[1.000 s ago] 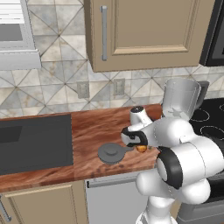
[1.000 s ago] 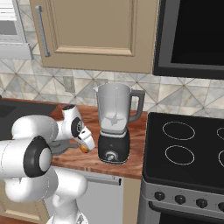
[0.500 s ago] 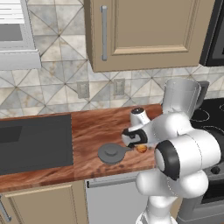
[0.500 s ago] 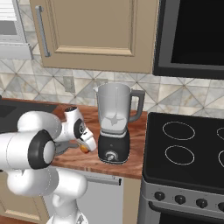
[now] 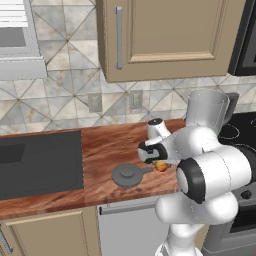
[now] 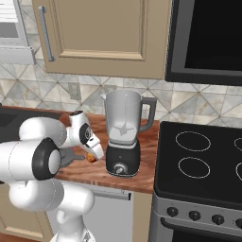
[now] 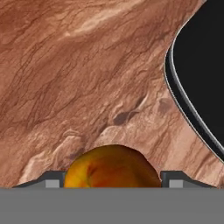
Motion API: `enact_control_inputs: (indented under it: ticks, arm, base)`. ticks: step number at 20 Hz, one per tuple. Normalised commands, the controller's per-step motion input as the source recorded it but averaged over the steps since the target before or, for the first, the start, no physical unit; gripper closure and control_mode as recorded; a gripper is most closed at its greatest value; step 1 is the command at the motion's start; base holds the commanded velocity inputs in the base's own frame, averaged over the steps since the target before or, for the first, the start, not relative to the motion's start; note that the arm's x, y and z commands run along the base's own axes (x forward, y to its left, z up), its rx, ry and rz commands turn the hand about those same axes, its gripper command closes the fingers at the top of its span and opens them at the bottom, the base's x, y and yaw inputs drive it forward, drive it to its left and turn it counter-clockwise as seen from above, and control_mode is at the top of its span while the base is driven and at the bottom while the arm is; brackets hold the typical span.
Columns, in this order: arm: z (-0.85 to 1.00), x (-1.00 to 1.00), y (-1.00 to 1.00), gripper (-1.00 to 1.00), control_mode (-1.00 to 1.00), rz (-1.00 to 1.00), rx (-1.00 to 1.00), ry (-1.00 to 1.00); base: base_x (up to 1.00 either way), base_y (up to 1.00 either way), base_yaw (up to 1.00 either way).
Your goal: Open the blender lid, put the peach in the blender, close the lid, and start the blender.
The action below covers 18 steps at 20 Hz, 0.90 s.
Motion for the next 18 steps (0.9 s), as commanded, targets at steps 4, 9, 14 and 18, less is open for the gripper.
enact_control_inputs:
  ticks: [4, 9, 14, 18]
  arm:
    - [0.85, -0.47, -0.01, 1.00, -1.00, 0.00, 0.00, -0.19]
    - [1.00, -0.34, 0.00, 1.00, -1.00, 0.00, -0.05, -0.26]
    - [1.00, -0.18, 0.00, 1.00, -1.00, 0.00, -0.09, -0.23]
    - [1.00, -0.07, -0.05, 1.00, -1.00, 0.00, -0.08, -0.18]
  base:
    - [0.00, 0.00, 0.00]
    - [0.00, 0.00, 0.00]
    - [0.00, 0.00, 0.00]
    - [0.00, 0.00, 0.00]
